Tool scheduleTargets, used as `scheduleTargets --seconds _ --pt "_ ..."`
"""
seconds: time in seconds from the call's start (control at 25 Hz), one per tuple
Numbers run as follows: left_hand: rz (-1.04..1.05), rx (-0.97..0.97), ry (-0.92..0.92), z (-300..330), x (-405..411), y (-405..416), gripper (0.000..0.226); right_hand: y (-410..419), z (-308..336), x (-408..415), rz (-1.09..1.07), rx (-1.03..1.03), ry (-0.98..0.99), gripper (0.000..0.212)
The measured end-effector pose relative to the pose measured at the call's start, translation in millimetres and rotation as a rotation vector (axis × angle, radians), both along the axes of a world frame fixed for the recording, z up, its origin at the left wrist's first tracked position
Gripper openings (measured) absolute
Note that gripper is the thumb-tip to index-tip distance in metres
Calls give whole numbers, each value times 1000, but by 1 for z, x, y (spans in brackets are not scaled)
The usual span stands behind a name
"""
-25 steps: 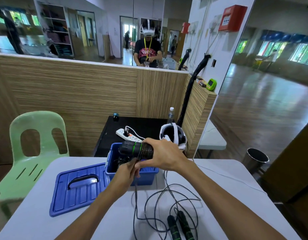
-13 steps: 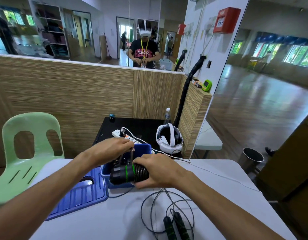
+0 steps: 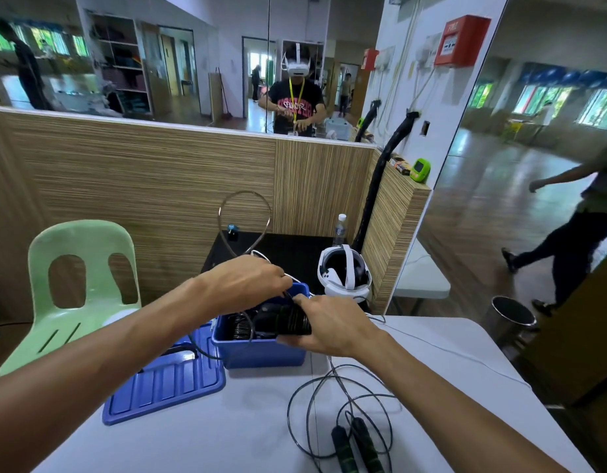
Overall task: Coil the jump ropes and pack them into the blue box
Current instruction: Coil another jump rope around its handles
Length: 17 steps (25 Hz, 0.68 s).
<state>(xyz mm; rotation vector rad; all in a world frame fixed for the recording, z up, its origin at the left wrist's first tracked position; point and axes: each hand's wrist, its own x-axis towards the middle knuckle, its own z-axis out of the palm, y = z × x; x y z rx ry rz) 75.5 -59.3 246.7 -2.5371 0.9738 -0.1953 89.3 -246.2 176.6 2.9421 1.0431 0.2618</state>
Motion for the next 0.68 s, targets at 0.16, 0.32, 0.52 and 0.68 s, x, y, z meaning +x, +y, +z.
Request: scheduleTargets --seconds 0.16,0.32,0.52,0.68 --pt "-25 -226 -124 -15 -12 -5 8 -2 13 11 -75 54 -18 60" --pt "202 -503 -221 -47 -31 -23 31 -2 22 22 -170 158 -77 62" --pt "454 -1323 -12 -77 -42 -39 11 1 22 25 -236 170 -153 72" --pt "620 -1784 548 -71 -34 -44 40 7 21 26 -231 104 -178 74"
